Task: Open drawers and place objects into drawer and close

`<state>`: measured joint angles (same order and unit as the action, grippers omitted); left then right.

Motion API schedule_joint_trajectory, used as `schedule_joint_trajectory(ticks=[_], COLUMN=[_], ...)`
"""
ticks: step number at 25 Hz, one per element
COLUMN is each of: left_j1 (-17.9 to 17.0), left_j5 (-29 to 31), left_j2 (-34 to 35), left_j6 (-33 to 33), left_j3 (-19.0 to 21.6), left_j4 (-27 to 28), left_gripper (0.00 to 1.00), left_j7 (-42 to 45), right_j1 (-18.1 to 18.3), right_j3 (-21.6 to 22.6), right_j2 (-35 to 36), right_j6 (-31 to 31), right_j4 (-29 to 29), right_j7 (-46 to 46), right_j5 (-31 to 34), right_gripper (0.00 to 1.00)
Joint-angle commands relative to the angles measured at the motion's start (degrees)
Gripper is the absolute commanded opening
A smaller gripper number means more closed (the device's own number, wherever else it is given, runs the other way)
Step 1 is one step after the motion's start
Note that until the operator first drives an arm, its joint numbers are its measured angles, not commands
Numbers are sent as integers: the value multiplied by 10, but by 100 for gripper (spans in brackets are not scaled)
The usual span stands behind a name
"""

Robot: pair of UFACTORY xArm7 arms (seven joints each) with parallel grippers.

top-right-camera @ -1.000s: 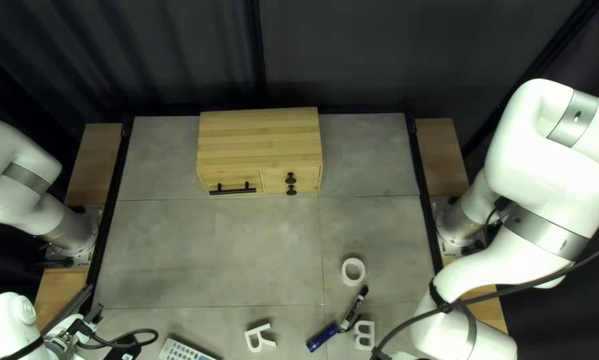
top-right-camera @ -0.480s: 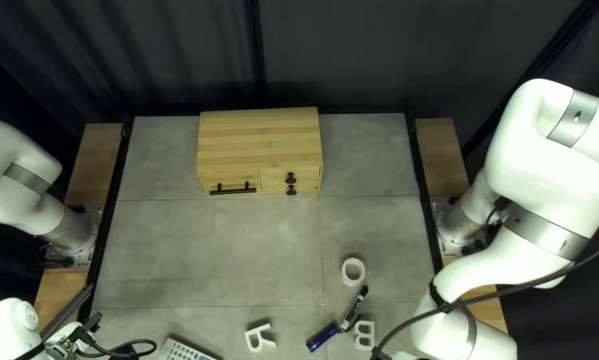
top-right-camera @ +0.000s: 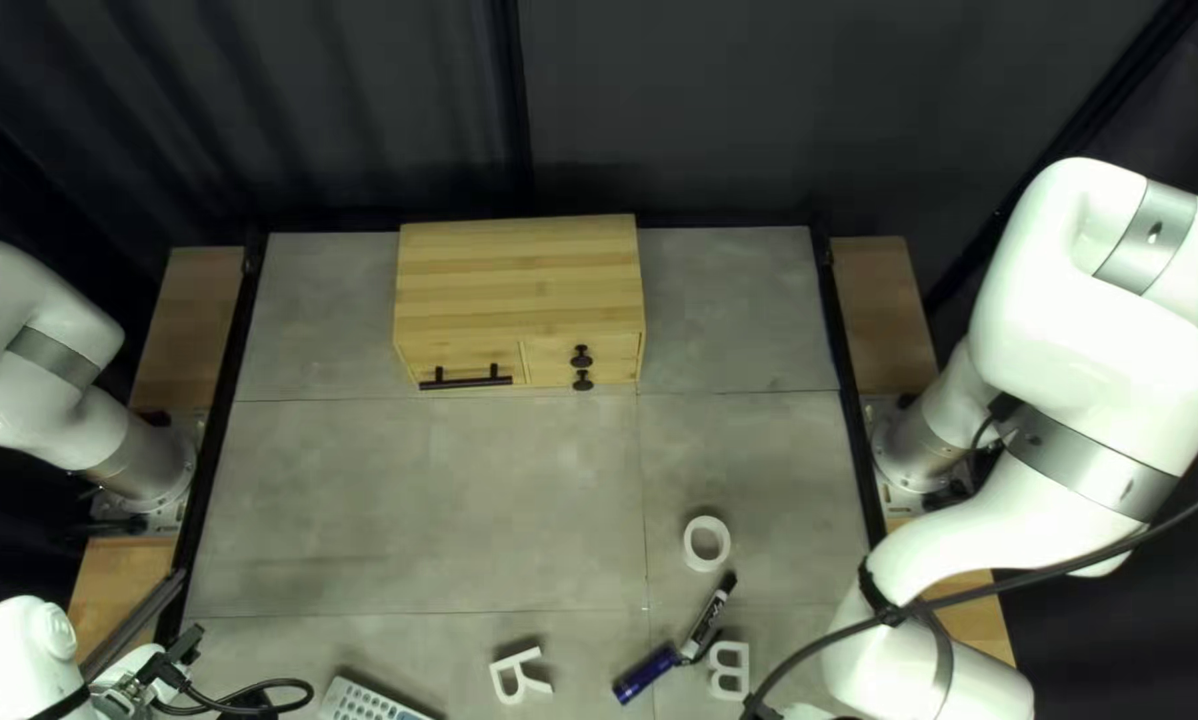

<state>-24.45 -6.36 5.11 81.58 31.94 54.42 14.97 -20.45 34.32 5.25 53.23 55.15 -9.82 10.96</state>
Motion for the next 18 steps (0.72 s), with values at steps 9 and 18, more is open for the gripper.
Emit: schedule_joint_trajectory(ticks=[9, 18], left_j1=[0, 0], left_j5=[0, 0], left_j2=[0, 0], left_j6=[0, 0], left_j3=[0, 0], left_j4=[0, 0], left_gripper=[100, 100], left_j7=[0, 0], right_j1=[89, 138], right_j3=[-108, -165], right_j2=[-145, -145], right_j6=[47, 105], right_j4=[-123, -95], right_j7=[290, 434], right_j5=[-8, 52], right_gripper=[100, 100])
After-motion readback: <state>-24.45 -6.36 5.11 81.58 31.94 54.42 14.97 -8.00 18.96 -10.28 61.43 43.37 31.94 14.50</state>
